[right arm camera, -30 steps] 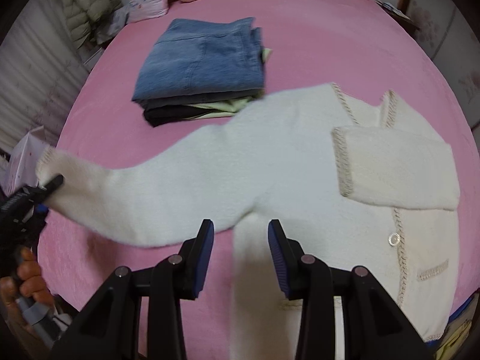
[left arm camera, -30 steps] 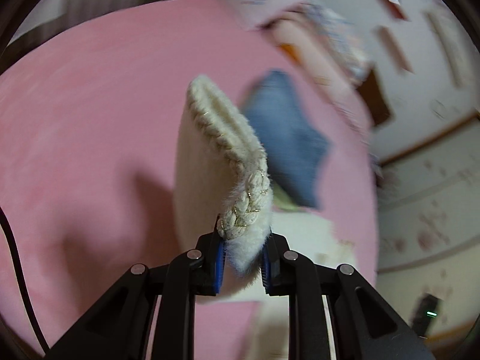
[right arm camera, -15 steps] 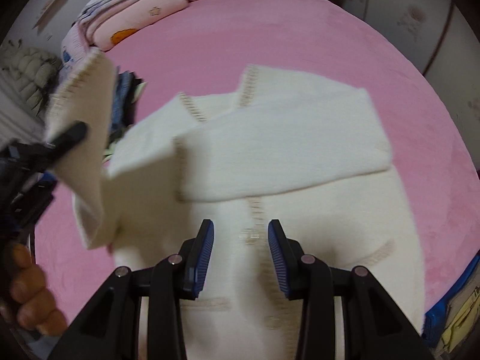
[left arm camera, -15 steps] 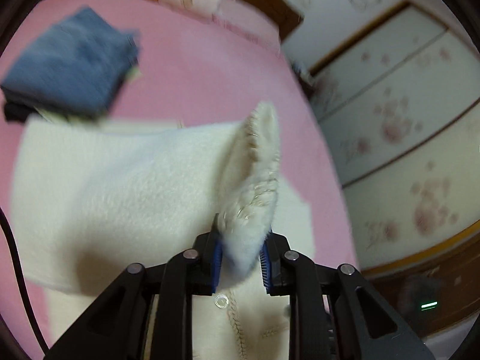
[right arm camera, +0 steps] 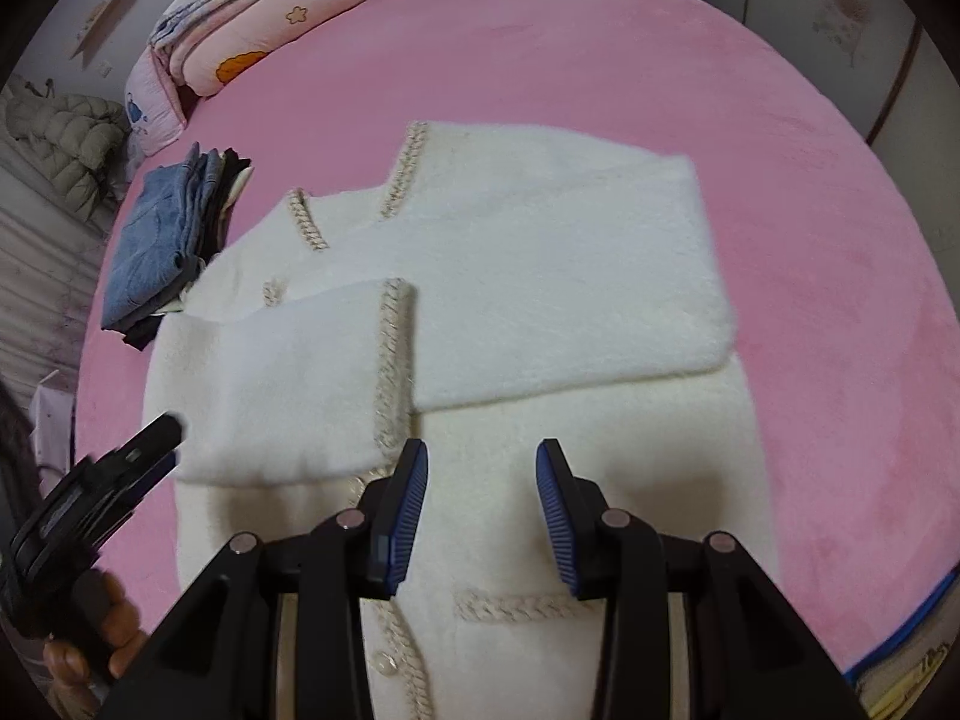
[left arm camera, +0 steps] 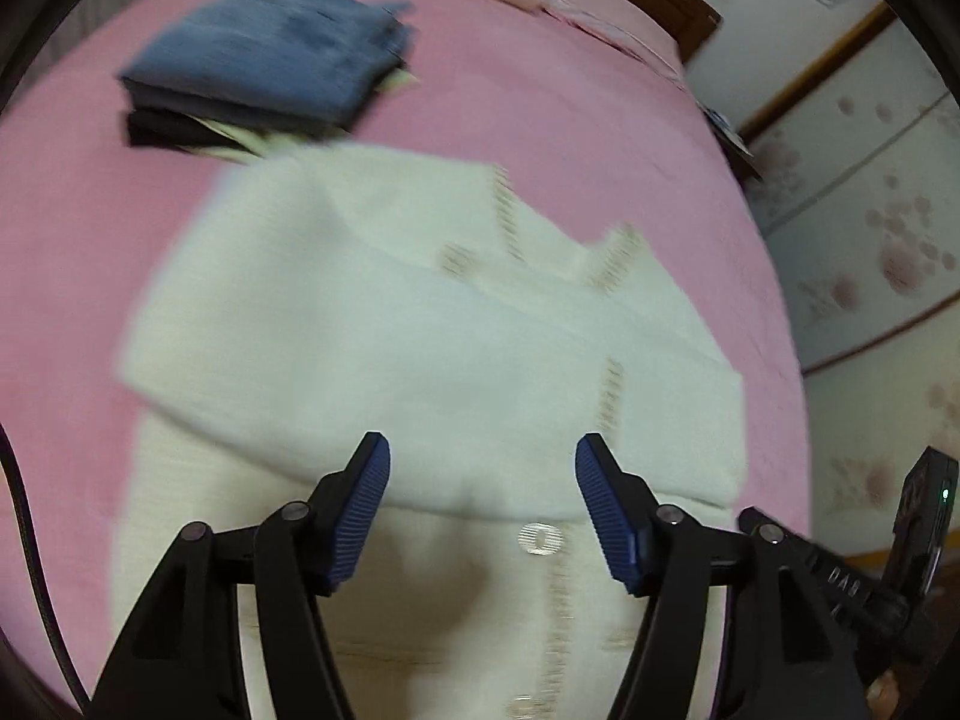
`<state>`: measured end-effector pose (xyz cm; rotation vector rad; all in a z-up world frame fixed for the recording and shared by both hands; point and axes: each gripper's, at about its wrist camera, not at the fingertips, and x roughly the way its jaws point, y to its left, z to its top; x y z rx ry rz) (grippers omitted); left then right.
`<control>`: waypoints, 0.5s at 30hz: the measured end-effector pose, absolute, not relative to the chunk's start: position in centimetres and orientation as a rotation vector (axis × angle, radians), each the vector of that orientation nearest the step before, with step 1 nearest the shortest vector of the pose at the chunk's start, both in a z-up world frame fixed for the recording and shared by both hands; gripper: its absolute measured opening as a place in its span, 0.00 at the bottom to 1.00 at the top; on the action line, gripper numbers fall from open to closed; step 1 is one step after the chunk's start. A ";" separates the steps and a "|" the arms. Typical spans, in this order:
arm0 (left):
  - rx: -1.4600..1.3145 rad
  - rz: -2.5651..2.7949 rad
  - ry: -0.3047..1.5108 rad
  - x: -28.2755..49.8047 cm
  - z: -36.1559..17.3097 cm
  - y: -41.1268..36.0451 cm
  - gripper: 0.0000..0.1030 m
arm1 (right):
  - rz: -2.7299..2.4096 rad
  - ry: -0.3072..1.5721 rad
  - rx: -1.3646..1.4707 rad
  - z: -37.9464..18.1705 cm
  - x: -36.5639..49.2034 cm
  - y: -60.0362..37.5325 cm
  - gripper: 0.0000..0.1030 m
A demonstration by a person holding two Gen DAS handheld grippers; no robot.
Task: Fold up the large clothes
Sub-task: 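Fold the held sleeve across the cardigan front with the left tool and release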
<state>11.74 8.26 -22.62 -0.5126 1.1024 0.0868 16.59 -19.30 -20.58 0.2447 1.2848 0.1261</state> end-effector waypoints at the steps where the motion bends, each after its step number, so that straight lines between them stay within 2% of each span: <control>1: -0.504 0.117 1.099 11.4 -22.2 9.5 0.68 | 0.144 1.286 0.255 -20.9 17.1 -18.8 0.36; 6: -0.505 0.291 1.148 9.5 -23.2 16.6 0.69 | 0.241 1.300 0.255 -23.8 20.8 -15.2 0.36; 12: -0.454 0.416 1.242 9.7 -28.7 20.1 0.69 | 0.250 1.345 0.241 -28.6 25.7 -12.7 0.36; 15: -0.518 0.452 1.291 9.9 -31.4 21.2 0.69 | 0.262 1.354 0.218 -30.1 26.9 -12.2 0.36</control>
